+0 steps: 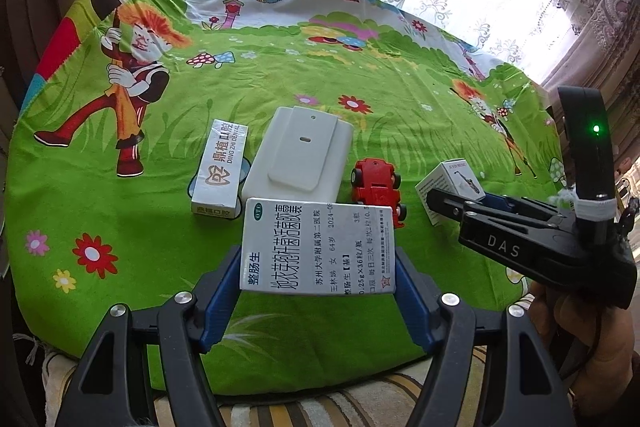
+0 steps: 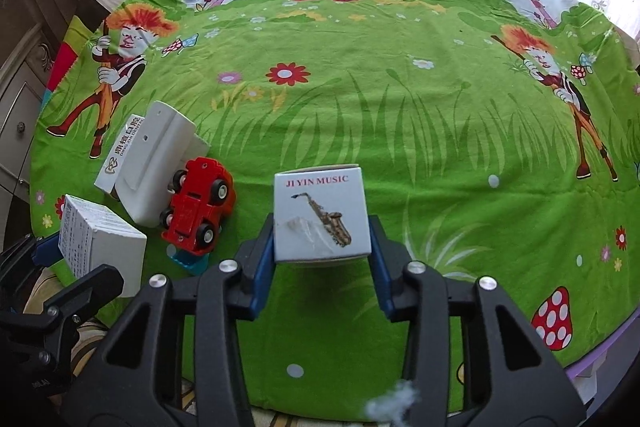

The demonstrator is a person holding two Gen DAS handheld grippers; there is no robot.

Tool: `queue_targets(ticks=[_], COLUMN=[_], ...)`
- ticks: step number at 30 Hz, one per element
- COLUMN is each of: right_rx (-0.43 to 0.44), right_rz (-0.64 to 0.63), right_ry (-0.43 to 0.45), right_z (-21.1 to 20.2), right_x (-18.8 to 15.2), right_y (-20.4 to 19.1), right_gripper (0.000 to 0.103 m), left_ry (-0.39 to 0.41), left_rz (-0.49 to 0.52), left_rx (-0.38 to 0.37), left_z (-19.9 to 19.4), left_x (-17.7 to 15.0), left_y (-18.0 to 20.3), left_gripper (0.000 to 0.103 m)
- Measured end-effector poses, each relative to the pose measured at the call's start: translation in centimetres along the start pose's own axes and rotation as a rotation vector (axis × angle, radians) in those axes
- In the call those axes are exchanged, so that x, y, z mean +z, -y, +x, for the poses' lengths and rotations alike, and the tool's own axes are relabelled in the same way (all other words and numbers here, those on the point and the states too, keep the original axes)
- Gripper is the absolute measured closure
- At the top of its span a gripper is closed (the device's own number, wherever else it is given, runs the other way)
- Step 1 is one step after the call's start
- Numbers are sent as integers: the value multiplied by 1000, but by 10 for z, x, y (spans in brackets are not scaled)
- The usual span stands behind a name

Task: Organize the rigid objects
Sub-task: 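Grasp the JI YIN MUSIC saxophone box with the right tool while the left tool holds its box, then carry both boxes over the purple-rimmed box and open both tools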

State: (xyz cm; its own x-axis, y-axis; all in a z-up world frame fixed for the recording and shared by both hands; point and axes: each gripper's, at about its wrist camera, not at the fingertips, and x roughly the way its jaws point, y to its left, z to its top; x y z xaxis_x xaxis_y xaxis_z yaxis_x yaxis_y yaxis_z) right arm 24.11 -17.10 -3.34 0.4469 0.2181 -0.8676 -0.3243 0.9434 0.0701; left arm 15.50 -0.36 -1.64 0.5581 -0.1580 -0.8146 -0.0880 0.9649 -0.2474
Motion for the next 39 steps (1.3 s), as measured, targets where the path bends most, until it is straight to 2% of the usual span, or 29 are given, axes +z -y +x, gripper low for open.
queue_targets(ticks=[23,39], right_rx=[21,29], right_rz=[21,78], right_ry=[140,192], right_z=[-76,-129], right_x=[-35,-75], right_y=[16,51], right_gripper=[57,57], left_ry=[58,46], left_rz=[70,171], left_rx=[1,-78], left_z=[-31,-43], left_x=[-10,-29], left_y=[45,109], left_gripper=[32,32])
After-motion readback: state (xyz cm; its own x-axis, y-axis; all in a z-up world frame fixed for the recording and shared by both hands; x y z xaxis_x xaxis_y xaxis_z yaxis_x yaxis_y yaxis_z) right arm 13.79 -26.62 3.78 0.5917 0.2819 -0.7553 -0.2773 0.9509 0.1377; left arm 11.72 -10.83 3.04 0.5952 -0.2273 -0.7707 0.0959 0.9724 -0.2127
